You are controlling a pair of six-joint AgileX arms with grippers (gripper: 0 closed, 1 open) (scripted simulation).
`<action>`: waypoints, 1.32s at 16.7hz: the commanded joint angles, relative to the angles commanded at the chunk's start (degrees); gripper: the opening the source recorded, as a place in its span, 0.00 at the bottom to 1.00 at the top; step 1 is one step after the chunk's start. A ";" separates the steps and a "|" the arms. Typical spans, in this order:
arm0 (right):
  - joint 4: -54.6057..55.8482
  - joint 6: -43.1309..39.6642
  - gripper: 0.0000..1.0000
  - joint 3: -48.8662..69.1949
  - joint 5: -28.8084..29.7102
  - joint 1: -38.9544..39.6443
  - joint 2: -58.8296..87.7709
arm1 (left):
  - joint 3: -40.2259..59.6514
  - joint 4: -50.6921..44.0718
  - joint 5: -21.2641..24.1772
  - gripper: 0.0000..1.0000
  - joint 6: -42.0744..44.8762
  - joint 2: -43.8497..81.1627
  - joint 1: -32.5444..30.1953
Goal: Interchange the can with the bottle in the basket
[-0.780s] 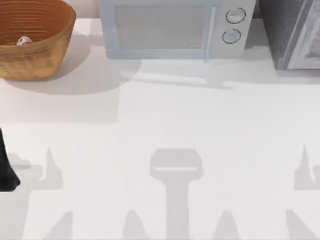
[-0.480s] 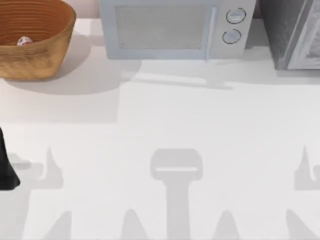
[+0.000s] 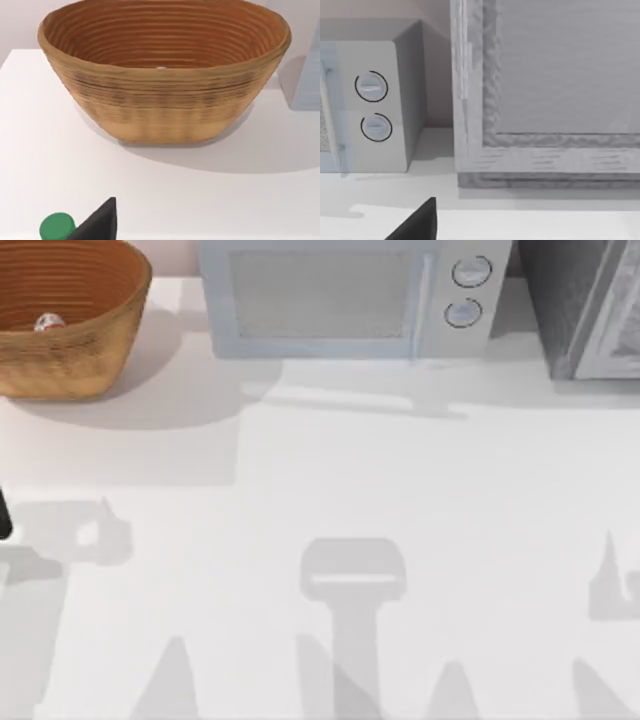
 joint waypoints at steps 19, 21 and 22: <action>0.00 0.00 1.00 0.00 0.00 0.00 0.00 | 99.92 -46.29 7.90 1.00 3.39 99.20 3.75; 0.00 0.00 1.00 0.00 0.00 0.00 0.00 | 107.42 -49.68 8.37 1.00 3.64 106.68 3.89; 0.00 0.00 1.00 0.00 0.00 0.00 0.00 | 110.67 -51.14 8.57 1.00 3.75 109.95 3.94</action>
